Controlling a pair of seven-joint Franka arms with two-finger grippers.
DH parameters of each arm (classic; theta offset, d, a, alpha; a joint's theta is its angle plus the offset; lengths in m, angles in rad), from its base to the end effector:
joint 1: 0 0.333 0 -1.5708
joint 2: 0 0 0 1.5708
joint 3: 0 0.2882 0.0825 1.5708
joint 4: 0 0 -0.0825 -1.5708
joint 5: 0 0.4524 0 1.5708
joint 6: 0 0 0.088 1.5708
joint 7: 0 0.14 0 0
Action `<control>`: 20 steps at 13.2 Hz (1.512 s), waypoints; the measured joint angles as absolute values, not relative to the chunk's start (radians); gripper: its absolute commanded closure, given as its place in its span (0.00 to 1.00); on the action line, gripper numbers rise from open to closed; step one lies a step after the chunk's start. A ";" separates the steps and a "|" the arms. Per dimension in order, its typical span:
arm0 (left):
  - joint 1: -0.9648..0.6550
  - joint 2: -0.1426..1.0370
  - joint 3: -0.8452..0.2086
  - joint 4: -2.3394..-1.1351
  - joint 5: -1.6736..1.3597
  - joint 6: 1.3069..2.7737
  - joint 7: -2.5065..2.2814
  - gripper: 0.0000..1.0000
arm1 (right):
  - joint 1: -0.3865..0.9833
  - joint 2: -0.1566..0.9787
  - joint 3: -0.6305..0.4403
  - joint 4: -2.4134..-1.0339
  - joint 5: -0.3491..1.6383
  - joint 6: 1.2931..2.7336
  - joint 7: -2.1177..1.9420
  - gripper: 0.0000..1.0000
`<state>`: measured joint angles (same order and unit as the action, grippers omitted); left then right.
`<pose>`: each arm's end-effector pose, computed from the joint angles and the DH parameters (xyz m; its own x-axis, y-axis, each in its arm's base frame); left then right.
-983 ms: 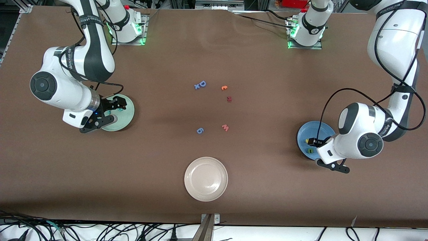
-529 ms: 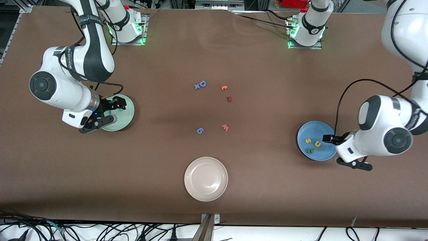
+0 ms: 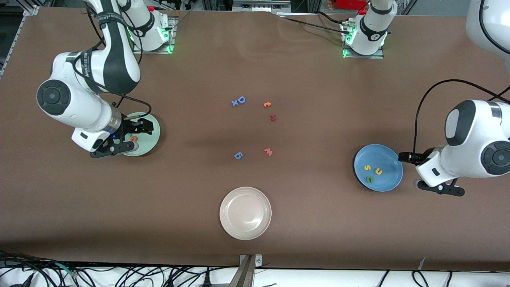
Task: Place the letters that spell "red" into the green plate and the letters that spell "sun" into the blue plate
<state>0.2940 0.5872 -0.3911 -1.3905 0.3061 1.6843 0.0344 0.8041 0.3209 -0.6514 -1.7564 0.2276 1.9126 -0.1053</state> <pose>0.7250 0.0036 0.2884 0.9556 -0.1574 -0.2491 -0.1786 -0.9818 -0.0646 0.6574 0.1396 0.3206 0.9783 0.1858 -0.0914 0.1844 -0.9826 -0.0234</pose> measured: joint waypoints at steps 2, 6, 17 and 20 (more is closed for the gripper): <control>0.299 0.564 -0.391 -1.390 0.306 1.667 0.034 0.00 | 0.806 0.321 -0.653 -1.711 0.227 1.888 -0.061 0.00; 0.321 0.527 -0.394 -1.390 0.304 1.619 0.034 0.00 | 0.799 0.313 -0.705 -1.534 0.226 1.644 -0.016 0.00; 0.160 0.325 -0.183 -1.444 0.069 1.548 0.071 0.00 | 0.472 0.237 -0.592 -1.470 0.213 1.590 0.080 0.00; 0.071 0.231 -0.086 -1.485 0.008 1.532 0.071 0.00 | 0.150 0.151 -0.331 -1.483 0.140 1.539 0.045 0.00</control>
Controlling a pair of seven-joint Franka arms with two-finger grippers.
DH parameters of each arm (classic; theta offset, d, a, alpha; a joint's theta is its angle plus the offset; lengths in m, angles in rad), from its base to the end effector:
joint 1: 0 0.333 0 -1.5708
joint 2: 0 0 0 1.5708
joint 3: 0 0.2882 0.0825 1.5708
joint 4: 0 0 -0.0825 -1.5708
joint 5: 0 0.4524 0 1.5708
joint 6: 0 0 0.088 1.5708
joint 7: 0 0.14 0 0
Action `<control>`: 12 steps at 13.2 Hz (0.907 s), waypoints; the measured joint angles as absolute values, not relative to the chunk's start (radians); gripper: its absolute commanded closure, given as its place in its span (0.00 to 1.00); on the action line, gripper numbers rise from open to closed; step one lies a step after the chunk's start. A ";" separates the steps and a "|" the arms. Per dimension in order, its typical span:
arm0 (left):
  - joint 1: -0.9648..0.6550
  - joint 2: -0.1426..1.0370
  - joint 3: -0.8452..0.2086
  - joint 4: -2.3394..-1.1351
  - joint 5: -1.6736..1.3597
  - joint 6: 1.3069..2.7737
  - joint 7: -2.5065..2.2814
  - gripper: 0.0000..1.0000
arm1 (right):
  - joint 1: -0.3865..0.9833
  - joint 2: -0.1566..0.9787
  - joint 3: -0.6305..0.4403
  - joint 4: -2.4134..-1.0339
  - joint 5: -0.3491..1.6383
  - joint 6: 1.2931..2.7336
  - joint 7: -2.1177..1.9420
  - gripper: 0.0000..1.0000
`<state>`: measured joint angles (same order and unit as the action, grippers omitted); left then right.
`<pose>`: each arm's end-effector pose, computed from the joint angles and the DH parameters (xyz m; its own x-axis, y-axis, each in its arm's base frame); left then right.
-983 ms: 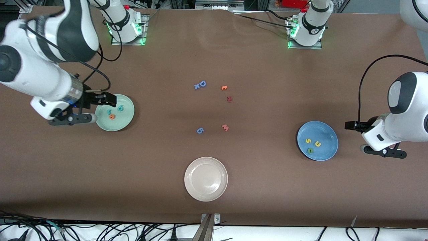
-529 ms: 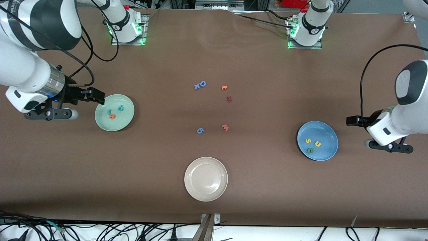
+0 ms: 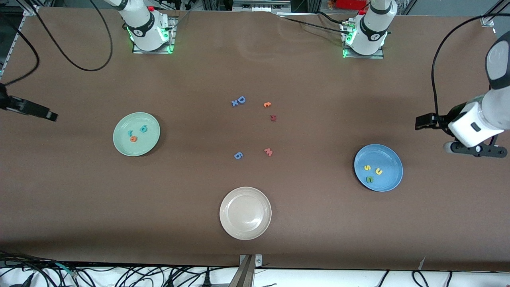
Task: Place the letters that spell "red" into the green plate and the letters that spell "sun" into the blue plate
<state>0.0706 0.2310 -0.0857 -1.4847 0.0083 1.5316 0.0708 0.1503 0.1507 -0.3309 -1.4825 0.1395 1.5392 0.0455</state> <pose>0.6666 -0.0049 0.4577 0.9797 -0.0866 -0.1810 -0.0835 -0.9962 0.0242 0.6494 -0.0869 0.5175 0.9714 -0.2197 -0.0897 -0.2273 -0.9700 -0.0864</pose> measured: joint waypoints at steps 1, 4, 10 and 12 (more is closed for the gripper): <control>0.058 0.202 -0.065 -1.497 -0.008 1.531 0.071 0.00 | 0.094 0.129 -0.242 -1.485 0.098 1.536 0.049 0.00; 0.015 0.133 -0.026 -1.513 -0.013 1.531 0.072 0.00 | -0.013 0.078 -0.052 -1.510 0.058 1.542 0.076 0.00; -0.021 0.081 -0.003 -1.529 -0.013 1.532 0.072 0.00 | -0.056 -0.032 0.000 -1.618 0.056 1.584 0.074 0.00; -0.021 0.080 -0.003 -1.531 -0.013 1.533 0.072 0.00 | -0.056 -0.043 0.003 -1.618 0.054 1.568 0.074 0.00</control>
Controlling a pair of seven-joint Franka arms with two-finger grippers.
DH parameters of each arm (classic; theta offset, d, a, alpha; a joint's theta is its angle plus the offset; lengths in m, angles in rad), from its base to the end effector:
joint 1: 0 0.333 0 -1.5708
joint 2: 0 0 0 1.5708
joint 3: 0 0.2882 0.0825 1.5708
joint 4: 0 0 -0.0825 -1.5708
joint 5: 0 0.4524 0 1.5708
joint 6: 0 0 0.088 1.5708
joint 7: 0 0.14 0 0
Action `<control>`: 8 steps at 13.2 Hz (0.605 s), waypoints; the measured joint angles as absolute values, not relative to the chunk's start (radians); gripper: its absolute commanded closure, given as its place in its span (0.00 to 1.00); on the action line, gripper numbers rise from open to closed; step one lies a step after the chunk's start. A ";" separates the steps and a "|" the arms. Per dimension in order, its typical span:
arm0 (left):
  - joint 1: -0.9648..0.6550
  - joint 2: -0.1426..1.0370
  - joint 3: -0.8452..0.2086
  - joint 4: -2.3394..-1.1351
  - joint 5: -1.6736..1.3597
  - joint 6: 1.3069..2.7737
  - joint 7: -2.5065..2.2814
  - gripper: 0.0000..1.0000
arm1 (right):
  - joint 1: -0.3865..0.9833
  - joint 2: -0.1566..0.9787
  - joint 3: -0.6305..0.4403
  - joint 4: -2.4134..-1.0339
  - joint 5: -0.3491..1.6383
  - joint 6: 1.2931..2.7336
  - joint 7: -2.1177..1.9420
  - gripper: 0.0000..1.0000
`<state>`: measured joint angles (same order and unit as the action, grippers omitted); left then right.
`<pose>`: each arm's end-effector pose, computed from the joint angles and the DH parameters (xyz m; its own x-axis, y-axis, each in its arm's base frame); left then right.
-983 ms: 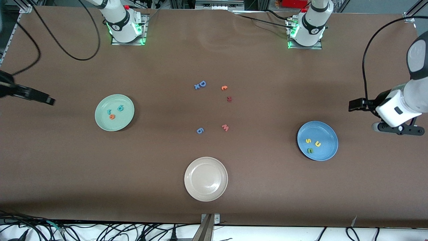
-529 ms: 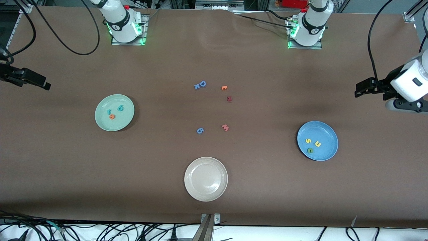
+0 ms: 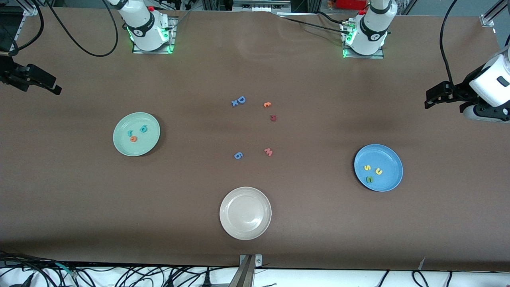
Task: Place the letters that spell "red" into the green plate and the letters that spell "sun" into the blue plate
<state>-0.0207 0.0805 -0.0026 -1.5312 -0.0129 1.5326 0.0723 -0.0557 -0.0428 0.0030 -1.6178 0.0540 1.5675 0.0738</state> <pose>0.6373 -0.0167 0.5311 0.9923 -0.0959 -0.0779 -0.0947 -0.9953 0.0188 0.6093 -0.0245 0.5646 0.9920 -0.1259 -0.0114 -0.1263 -0.9906 -0.0532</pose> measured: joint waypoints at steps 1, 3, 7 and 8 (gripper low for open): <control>-0.021 0.080 -0.003 -1.534 -0.013 1.533 0.072 0.00 | -0.055 -0.045 0.008 -1.618 0.049 1.562 0.074 0.00; -0.022 0.080 -0.003 -1.535 -0.013 1.534 0.072 0.00 | -0.055 -0.044 0.013 -1.622 0.047 1.558 0.073 0.00; -0.023 0.074 -0.003 -1.538 -0.013 1.534 0.072 0.00 | -0.054 -0.044 0.015 -1.626 0.045 1.553 0.072 0.00; -0.023 0.074 -0.003 -1.539 -0.013 1.534 0.072 0.00 | -0.054 -0.044 0.015 -1.626 0.044 1.550 0.072 0.00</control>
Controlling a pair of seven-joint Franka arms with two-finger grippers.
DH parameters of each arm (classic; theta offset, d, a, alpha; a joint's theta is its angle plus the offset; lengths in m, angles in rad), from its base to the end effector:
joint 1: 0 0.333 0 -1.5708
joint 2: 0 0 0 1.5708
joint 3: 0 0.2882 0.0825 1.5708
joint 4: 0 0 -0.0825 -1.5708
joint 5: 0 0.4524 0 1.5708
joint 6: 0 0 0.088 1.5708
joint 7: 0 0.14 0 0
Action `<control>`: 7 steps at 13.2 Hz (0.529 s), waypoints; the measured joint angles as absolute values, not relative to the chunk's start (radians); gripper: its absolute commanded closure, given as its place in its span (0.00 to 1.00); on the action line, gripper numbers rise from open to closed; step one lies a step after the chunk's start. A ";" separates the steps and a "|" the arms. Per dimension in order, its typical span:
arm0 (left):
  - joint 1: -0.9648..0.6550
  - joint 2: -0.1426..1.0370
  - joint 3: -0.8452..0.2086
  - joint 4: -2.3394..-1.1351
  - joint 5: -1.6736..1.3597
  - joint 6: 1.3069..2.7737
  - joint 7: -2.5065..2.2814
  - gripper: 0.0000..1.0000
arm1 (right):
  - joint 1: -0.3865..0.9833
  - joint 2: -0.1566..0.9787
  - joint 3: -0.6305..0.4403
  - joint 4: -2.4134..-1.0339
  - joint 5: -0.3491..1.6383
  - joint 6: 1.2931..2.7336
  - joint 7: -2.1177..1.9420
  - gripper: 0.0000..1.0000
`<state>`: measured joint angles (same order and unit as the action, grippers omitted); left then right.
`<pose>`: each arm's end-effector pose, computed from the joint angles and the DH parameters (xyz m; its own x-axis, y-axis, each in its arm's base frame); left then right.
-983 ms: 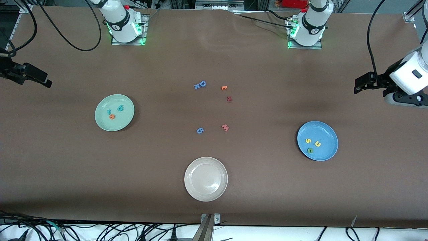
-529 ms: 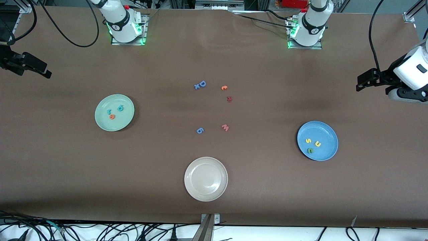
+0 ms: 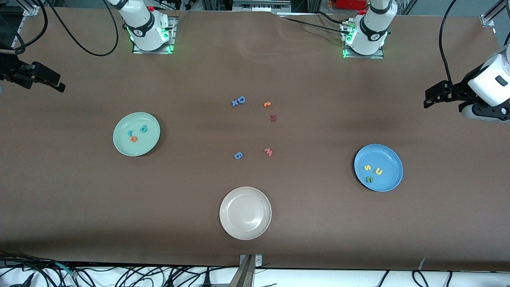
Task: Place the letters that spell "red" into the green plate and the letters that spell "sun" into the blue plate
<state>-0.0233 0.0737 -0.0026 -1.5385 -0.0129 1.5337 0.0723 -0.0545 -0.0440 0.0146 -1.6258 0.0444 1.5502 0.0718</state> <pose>0.6354 -0.0183 0.5316 0.9921 -0.0984 -0.0773 -0.0973 -0.9951 0.0187 0.6063 -0.0178 0.5595 0.9933 -0.1105 -0.0346 -0.1119 -0.9929 -0.0414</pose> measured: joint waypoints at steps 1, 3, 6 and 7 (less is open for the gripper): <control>-0.023 0.074 -0.003 -1.539 -0.013 1.534 0.072 0.00 | -0.055 -0.044 0.014 -1.626 0.044 1.547 0.072 0.00; -0.023 0.074 -0.003 -1.541 -0.013 1.534 0.072 0.00 | -0.055 -0.042 0.014 -1.626 0.044 1.546 0.072 0.00; -0.024 0.074 -0.003 -1.547 -0.013 1.534 0.072 0.00 | -0.055 -0.037 0.014 -1.626 0.044 1.546 0.072 0.00; -0.025 0.075 -0.003 -1.549 -0.013 1.534 0.072 0.00 | -0.055 -0.036 0.014 -1.626 0.044 1.547 0.072 0.00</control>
<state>-0.0245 0.0747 -0.0026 -1.5494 -0.0129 1.5343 0.0723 -0.0547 -0.0364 0.0139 -1.6258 0.0441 1.5473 0.0718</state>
